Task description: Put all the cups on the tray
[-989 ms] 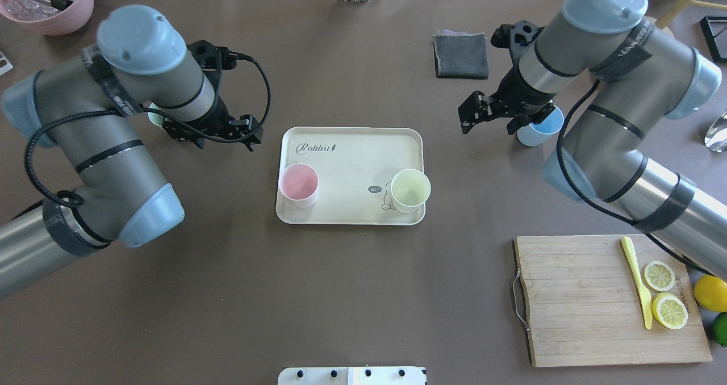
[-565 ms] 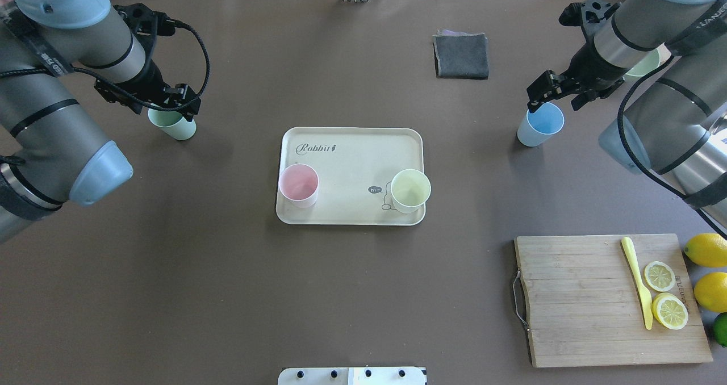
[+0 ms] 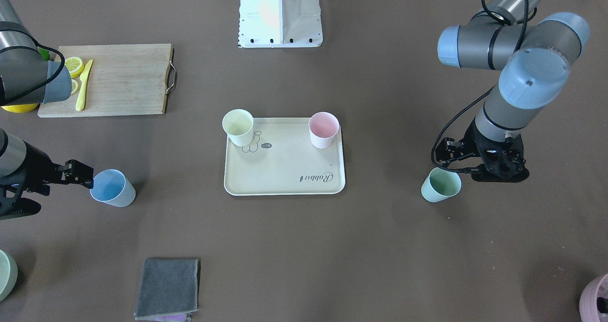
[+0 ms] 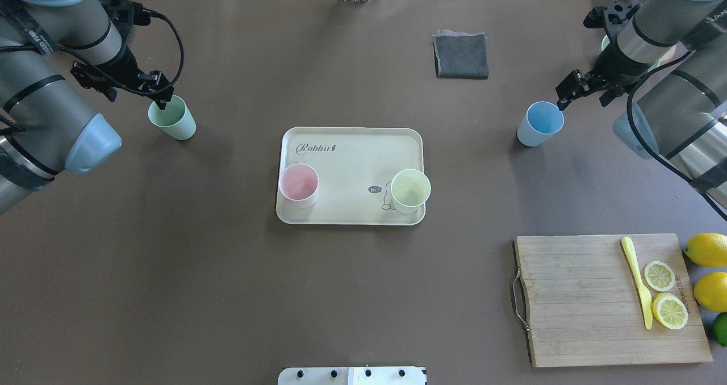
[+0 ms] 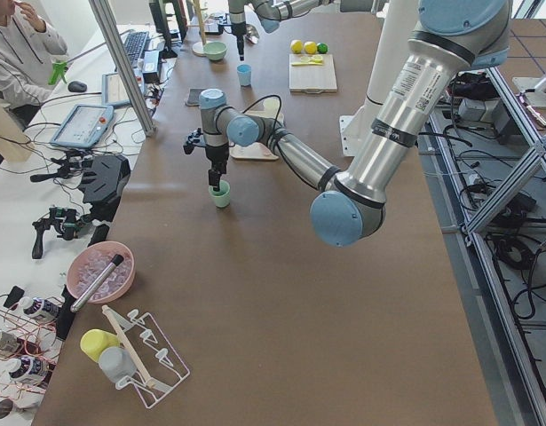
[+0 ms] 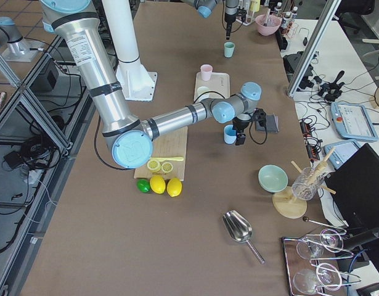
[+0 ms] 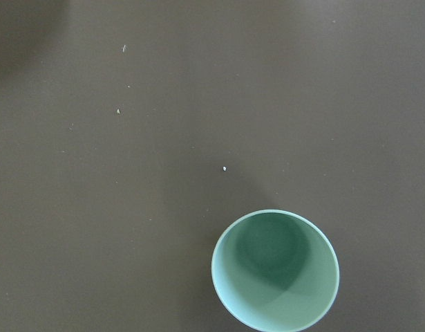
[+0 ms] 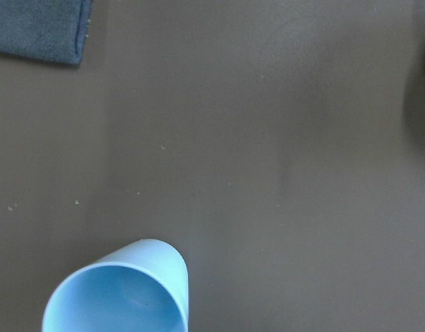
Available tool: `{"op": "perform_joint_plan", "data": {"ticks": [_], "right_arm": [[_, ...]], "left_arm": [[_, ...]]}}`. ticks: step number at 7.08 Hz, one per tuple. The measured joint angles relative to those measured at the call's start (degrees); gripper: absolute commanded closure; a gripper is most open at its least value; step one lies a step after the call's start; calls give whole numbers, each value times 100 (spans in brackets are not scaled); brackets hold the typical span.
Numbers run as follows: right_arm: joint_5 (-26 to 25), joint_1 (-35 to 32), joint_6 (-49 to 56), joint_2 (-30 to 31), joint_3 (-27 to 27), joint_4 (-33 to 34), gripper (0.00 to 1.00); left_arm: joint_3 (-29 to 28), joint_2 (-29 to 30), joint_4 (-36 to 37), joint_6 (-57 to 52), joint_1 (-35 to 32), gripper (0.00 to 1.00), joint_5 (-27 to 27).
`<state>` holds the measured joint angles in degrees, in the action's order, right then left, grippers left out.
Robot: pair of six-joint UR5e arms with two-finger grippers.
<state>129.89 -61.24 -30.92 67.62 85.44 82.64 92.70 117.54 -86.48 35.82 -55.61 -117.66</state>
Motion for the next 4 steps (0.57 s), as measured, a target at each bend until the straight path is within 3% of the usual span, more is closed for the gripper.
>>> {"op": "perform_joint_plan", "data": {"ticks": [1, 2, 3, 4], "right_arm": [[-1, 62, -87, -8, -42, -4, 53], [-19, 126, -158, -8, -73, -8, 99], [-52, 167, -181, -4, -111, -10, 100], [-71, 193, -174, 1, -130, -11, 100]], "left_arm": [[-252, -11, -289, -22, -4, 8, 3], [-483, -7, -523, -14, 0, 21, 3], [-641, 6, -635, -11, 13, 52, 0], [-752, 21, -718, 1, 33, 67, -4]]}}
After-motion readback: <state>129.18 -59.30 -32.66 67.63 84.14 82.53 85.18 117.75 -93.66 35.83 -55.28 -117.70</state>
